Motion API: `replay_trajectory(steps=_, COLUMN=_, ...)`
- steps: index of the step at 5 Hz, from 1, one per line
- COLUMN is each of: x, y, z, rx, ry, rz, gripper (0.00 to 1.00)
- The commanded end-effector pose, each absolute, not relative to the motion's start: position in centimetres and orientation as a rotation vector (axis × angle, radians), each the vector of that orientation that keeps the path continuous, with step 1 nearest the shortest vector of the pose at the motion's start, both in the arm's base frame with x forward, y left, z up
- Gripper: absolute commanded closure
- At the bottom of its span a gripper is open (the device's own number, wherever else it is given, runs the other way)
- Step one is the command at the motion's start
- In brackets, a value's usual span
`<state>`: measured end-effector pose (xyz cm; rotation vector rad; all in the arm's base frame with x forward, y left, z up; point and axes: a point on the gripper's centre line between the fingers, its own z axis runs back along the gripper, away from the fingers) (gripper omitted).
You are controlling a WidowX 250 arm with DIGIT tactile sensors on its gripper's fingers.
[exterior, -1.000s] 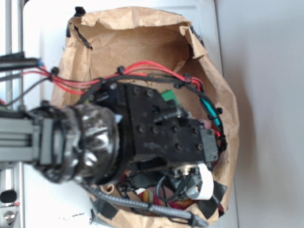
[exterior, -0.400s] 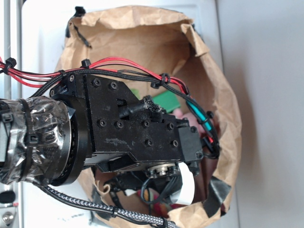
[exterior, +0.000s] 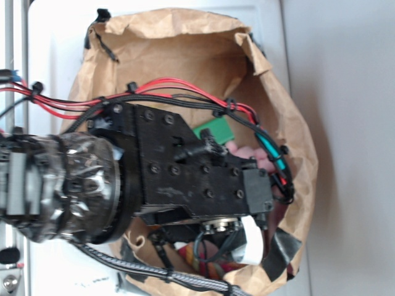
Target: Grab the multicolored rope.
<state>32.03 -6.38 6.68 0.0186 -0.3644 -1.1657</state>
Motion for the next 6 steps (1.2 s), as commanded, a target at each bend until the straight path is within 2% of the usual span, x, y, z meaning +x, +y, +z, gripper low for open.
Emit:
replay_trajectory(steps=1, x=33.3, y=-8.4, z=6.9, rx=0.027, ry=-0.385, rz=-1.202, gripper=0.0)
replay_trajectory(steps=4, x=32.6, y=-9.9, z=3.7, rx=0.02, ry=-0.316, rz=-1.216, gripper=0.0)
replay_trajectory(steps=6, x=32.3, y=-10.9, z=2.4, rx=0.019, ry=-0.304, rz=-1.184, gripper=0.0)
